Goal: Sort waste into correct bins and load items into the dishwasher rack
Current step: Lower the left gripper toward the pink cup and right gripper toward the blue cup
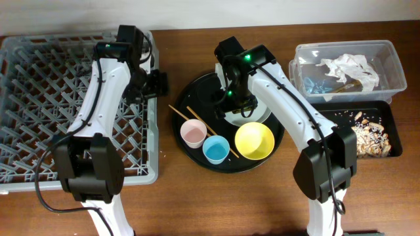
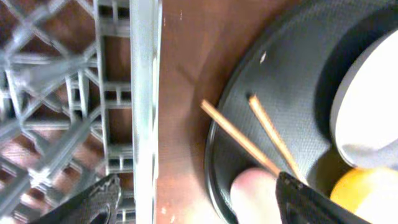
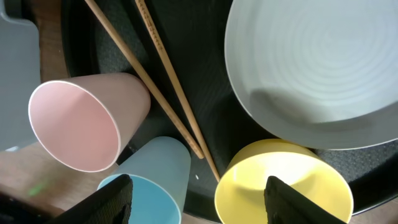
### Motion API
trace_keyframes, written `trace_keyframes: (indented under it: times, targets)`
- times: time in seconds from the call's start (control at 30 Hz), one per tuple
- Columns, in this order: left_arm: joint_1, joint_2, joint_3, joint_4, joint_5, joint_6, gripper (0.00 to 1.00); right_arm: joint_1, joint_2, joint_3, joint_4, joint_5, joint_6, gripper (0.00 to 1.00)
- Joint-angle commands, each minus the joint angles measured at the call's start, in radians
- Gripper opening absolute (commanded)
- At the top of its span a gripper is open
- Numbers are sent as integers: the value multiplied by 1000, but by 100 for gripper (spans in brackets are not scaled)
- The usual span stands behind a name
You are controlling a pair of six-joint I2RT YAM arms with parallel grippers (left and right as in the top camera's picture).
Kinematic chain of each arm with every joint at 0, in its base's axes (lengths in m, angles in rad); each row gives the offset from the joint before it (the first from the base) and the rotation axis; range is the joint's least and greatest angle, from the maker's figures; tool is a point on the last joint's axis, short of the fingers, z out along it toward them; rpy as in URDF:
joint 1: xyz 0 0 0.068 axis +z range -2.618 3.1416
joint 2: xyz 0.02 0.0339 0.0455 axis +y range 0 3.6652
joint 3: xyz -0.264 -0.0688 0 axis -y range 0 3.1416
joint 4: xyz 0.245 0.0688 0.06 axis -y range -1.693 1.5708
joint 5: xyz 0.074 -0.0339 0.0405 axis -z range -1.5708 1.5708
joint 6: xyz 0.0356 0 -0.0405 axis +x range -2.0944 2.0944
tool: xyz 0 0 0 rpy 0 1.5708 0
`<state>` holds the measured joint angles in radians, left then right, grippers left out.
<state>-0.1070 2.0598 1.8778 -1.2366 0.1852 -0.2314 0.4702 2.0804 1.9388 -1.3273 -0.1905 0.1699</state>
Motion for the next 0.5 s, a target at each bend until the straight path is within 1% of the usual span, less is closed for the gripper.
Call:
trace_keyframes:
  times: [0.0, 0.07, 0.1, 0.23, 0.3, 0.43, 0.47]
  targets:
    - [-2, -21, 21, -56, 34, 18, 74, 3, -24, -6, -8, -17, 27, 69]
    - [-2, -50, 21, -100, 76, 71, 70, 3, -24, -11, -28, -23, 26, 69]
    - [-2, -73, 21, -127, 92, 87, 69, 3, -24, -12, -44, -23, 26, 69]
    - [-3, -151, 21, -224, 93, 87, 66, 3, -24, -16, -84, -23, 24, 69]
    - [-9, -174, 21, -276, 102, 87, 63, 2, -24, -16, -86, -22, 22, 68]
    - [-55, -188, 21, -362, 115, 60, 56, -1, -24, -16, -81, -15, 22, 69]
    - [-77, -188, 21, -372, 114, 50, 56, -1, -24, -16, -79, -15, 22, 69]
